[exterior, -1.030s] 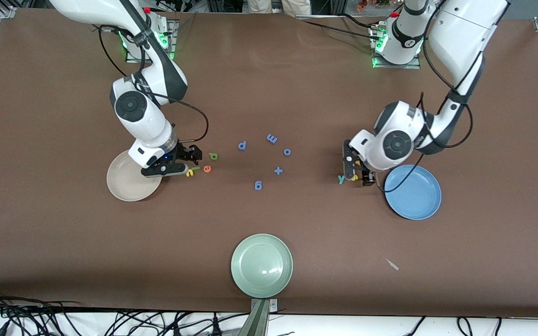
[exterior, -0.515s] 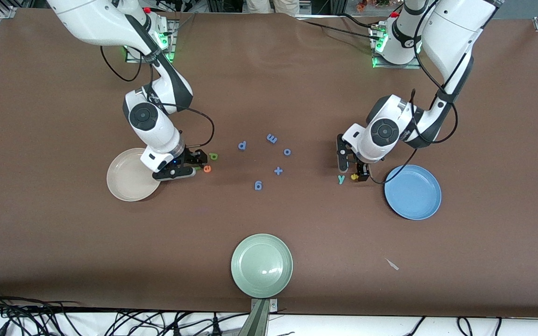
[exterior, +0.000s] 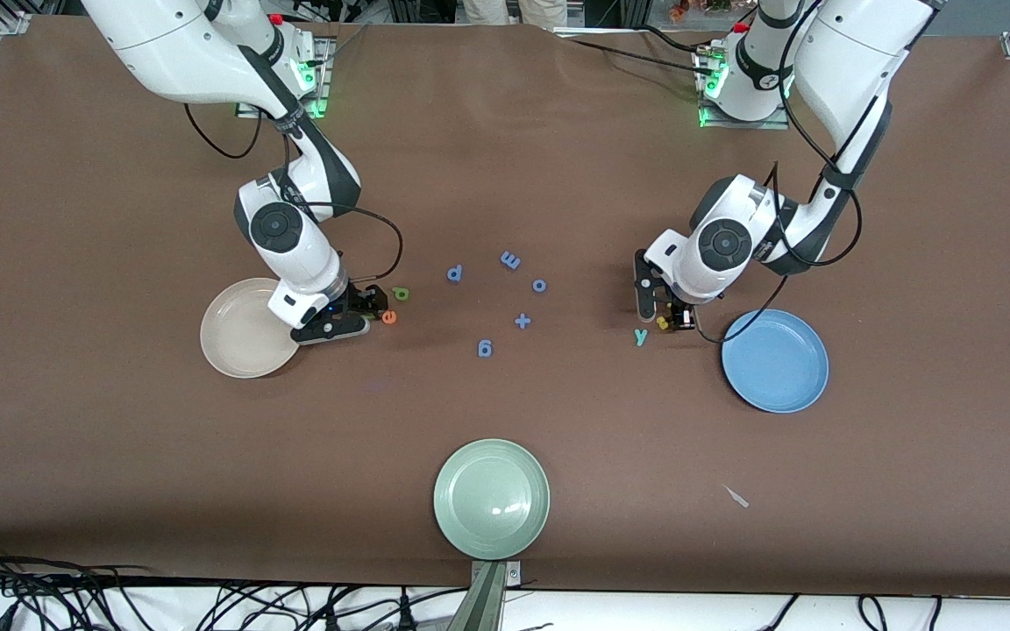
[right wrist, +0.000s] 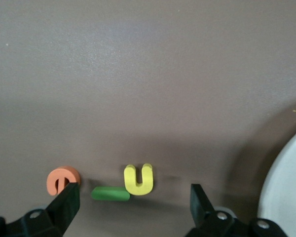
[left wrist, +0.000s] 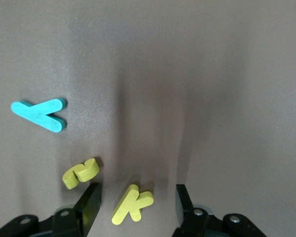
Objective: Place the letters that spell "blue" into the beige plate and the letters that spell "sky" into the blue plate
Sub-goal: 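Drop the k into the blue plate while the right gripper lifts the u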
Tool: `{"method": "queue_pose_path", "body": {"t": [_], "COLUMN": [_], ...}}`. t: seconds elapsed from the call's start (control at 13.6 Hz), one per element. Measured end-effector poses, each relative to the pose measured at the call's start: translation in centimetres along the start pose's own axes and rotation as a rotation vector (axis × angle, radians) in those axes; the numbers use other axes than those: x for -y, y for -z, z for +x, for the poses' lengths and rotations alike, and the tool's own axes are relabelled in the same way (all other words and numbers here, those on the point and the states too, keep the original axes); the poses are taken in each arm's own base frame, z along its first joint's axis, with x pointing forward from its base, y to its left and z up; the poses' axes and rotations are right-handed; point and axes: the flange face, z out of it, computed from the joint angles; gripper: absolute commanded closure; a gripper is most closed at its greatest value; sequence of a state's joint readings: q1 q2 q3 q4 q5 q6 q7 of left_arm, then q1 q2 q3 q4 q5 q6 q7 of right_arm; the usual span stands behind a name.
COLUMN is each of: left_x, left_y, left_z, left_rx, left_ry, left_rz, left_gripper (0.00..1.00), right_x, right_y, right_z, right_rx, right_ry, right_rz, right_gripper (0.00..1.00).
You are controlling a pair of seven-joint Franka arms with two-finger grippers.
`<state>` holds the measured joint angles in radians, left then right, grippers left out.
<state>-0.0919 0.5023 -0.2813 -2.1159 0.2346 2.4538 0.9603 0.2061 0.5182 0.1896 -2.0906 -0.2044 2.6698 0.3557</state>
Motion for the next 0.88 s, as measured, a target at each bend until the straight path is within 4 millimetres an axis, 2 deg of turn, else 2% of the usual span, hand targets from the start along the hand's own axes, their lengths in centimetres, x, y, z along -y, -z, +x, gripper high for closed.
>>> {"method": "queue_pose_path", "body": {"t": [0.15,0.37,0.44,0.88], "left_x": [0.0,0.1,0.1,0.0], "left_y": [0.0,0.2,0.3,0.8], "left_z": [0.0,0.0,0.0,-0.1], "left_rx": [0.002,0.026,0.029,0.038], "left_ry": [-0.002,-0.033,-0.037,-0.037], "left_rz": [0.001,0.025,0.029,0.025], "left_gripper": [0.52,0.93,1.00,1.00], "right_x": [0.0,-0.3,-0.4,-1.2], "right_y": [0.0,0.2,0.0,-1.8], "right_z": [0.1,1.1,1.5,2.1], "right_rx": [-0.005,-0.025,-0.028,-0.027], "right_ry": [0.000,-0.008,-0.008,0.014], "right_rz": [0.002,0.007,0.007,-0.014], "right_gripper": [0.01,0.01,0.01,0.05]}}
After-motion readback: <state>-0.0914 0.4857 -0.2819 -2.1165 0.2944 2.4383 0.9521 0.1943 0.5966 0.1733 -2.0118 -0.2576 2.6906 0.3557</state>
